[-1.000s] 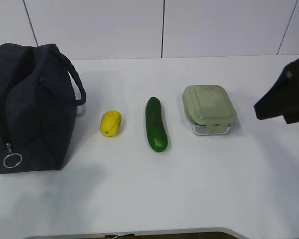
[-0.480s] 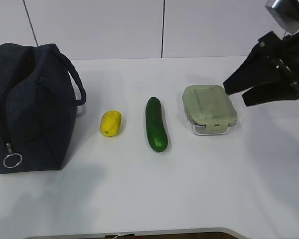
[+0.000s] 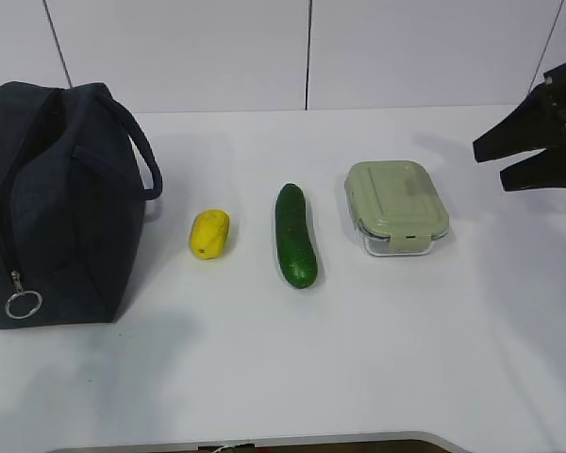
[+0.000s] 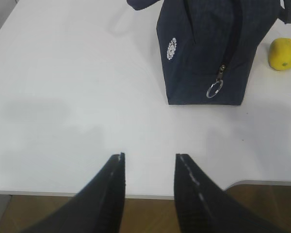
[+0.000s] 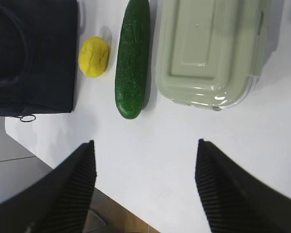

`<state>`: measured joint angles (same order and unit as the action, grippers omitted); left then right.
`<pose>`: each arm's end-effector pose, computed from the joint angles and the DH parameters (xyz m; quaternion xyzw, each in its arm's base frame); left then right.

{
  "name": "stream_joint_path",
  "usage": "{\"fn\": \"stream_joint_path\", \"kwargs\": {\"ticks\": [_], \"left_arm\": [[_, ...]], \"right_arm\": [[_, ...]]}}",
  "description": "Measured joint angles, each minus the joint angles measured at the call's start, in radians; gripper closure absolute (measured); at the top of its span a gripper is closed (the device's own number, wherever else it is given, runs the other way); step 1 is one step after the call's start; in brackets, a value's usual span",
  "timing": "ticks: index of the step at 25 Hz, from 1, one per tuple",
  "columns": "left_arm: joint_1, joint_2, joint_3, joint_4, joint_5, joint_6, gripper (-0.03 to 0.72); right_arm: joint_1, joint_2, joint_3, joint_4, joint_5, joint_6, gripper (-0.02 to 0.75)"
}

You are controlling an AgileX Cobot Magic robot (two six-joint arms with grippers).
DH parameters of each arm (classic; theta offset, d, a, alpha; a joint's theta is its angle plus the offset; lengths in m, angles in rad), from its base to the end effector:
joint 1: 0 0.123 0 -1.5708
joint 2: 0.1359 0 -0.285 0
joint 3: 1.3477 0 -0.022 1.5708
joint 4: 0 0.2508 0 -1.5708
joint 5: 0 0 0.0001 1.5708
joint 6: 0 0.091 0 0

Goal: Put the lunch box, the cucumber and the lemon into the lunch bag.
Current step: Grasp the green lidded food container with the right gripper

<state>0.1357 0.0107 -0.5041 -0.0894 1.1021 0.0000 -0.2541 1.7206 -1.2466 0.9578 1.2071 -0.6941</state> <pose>-0.0046 -0.0079 0.2754 -0.0561 0.8628 -0.0106 0.5023 0.3391 -0.0162 0.2647 -0.0289 0.9029 0.3861 0.1866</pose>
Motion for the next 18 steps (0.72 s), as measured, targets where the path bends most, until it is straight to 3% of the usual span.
{"fn": "stream_joint_path", "kwargs": {"ticks": [11, 18], "left_arm": [[0.000, 0.000, 0.000, 0.000, 0.000, 0.000, 0.446], [0.000, 0.000, 0.000, 0.000, 0.000, 0.000, 0.446]], "right_arm": [[0.000, 0.015, -0.005, -0.004, -0.009, 0.000, 0.225], [0.000, 0.168, -0.158, -0.027, -0.006, 0.017, 0.224]]}}
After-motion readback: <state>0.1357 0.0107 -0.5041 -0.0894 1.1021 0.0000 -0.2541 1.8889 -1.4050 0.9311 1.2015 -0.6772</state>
